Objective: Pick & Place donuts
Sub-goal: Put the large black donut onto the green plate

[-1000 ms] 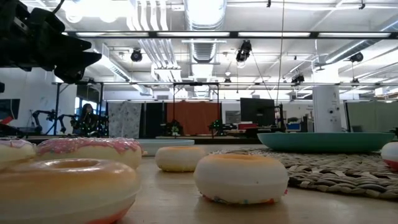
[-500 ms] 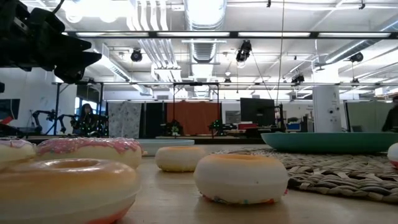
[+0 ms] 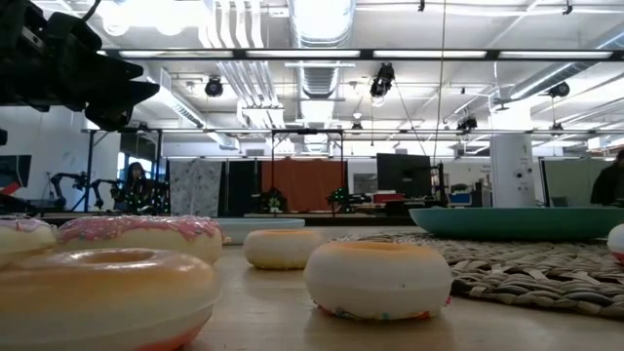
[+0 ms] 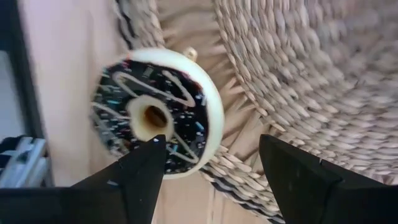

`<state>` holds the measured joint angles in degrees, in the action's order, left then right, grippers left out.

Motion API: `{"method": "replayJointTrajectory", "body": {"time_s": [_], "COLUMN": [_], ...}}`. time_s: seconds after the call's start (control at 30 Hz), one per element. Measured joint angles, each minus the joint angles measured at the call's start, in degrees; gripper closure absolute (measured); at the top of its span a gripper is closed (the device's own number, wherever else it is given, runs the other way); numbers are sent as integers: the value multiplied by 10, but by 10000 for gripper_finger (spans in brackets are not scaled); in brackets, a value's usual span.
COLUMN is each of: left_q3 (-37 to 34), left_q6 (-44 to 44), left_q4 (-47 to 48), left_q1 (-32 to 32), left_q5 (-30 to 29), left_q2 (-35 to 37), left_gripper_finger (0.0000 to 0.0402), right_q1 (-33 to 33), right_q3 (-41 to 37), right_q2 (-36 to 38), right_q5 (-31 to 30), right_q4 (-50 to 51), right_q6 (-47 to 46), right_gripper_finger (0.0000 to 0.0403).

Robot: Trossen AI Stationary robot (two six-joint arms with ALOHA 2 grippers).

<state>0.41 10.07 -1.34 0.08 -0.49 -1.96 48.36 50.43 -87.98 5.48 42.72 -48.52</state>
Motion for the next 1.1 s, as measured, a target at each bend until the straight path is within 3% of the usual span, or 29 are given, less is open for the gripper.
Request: {"method": "replayJointTrajectory", "body": {"time_s": [0.33,0.63,0.83,1.1], "left_q3": [0,0,0,0], "left_q6": [0,0,0,0], "left_q4": [0,0,0,0], "left_q1": [0,0,0,0], "left_q5": [0,0,0,0], "left_q2": [0,0,0,0], "left_gripper_finger": [250,250,250,250], "right_q1": [-1,-4,-13,-15], "right_q3": [5,-13,-27,-6], "right_q2": [-10,-12,-28,5], "right_q5": [9,-2,-8,-9], "right_q4": [-25,-72,-77,-26], "right_q6": [4,-30,-52,-43], "right_gripper_finger": [159,190,239,346]}}
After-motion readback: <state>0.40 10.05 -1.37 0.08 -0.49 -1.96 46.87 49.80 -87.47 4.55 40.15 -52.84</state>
